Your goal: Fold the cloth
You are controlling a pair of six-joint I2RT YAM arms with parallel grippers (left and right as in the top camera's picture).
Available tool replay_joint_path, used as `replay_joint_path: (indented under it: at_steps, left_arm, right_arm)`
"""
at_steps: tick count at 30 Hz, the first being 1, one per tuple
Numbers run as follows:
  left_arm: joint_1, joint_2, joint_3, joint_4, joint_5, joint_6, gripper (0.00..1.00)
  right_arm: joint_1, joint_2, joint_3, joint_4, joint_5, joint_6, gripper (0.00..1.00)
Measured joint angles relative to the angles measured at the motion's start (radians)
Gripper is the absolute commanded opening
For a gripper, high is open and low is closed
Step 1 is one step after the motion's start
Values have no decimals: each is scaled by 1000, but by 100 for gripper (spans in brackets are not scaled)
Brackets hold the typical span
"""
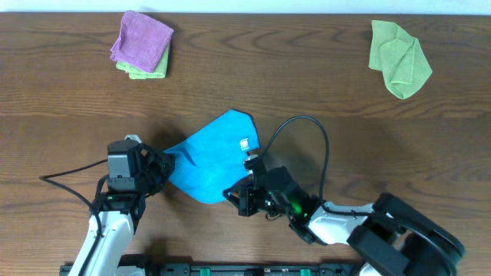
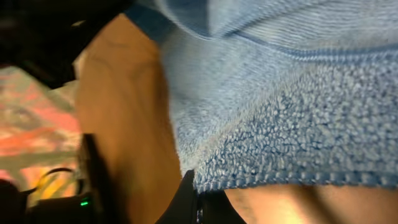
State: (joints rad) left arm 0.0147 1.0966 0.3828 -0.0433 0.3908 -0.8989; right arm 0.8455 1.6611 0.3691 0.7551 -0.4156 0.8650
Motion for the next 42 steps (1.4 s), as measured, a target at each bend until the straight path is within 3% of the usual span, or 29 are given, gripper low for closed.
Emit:
replay_joint_path:
  at_steps: [4, 12, 20, 26, 37, 42]
  left_arm:
    - [0, 0, 0, 19, 16, -3, 6]
    - [0, 0, 0, 24, 47, -4, 6]
    - [0, -1, 1, -21, 105, -4, 6]
    - [-1, -1, 1, -35, 113, -4, 6]
    - [-1, -1, 1, -35, 119, -4, 6]
    - [-1, -1, 1, -35, 119, -4, 6]
  right_arm:
    - [-70, -111, 0, -97, -63, 12, 1]
    - [-182, -464, -4, -658, -101, -10, 1]
    - [-194, -710, 14, -877, -62, -8, 5]
    - [-195, -760, 102, -1071, 35, -19, 14]
    - [-276, -767, 201, -1163, 81, -66, 40]
    - [-281, -767, 201, -1291, 28, -108, 43]
